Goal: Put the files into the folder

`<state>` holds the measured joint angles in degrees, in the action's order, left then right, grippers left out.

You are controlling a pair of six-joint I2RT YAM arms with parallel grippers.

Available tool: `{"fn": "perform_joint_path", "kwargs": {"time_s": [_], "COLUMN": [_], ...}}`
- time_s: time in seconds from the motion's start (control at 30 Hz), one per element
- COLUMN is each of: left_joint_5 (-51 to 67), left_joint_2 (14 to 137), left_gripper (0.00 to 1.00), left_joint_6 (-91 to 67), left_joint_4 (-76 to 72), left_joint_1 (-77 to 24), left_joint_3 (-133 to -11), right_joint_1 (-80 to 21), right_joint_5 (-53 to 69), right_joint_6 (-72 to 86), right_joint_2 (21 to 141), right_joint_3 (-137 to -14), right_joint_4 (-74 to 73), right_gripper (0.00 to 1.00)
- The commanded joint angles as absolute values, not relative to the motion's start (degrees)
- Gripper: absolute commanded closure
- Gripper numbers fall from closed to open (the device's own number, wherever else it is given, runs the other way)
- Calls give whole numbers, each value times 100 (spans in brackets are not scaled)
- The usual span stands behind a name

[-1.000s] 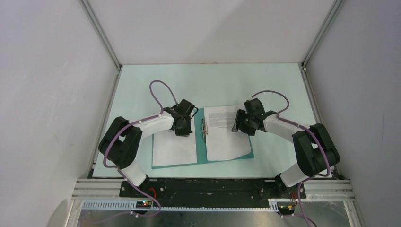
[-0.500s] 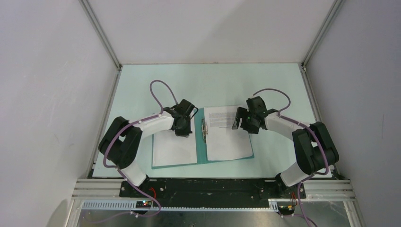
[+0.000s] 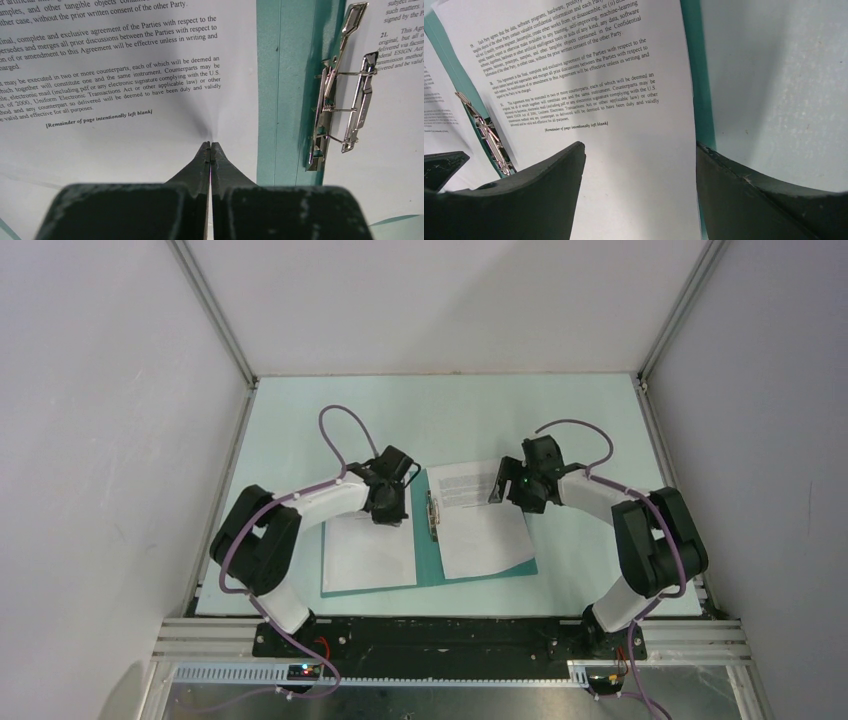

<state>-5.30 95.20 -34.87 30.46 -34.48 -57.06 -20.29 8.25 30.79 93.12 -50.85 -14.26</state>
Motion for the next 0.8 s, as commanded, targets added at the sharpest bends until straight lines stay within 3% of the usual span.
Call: {"fn": "perform_joint_path", "kwargs": {"time_s": [0.0, 0.77], "left_joint_5": [-491, -427], "left_joint_2": [9573, 9543], "left_gripper": [100, 100], "left_joint_6": [-3357, -3402], "left_joint_4": [3048, 3060], "left_joint_1": [-3451, -3454], "left_joint_3": [-5916, -5928], "right_joint_1": [-2167, -2633], "right_joint_5": [644, -183], "right_joint_6": [2992, 3251], "right_joint_2": [9500, 9137], "right_joint_3": [-5163, -4945], "right_joint_4": [-1512, -2079], "right_gripper": [19, 19]}}
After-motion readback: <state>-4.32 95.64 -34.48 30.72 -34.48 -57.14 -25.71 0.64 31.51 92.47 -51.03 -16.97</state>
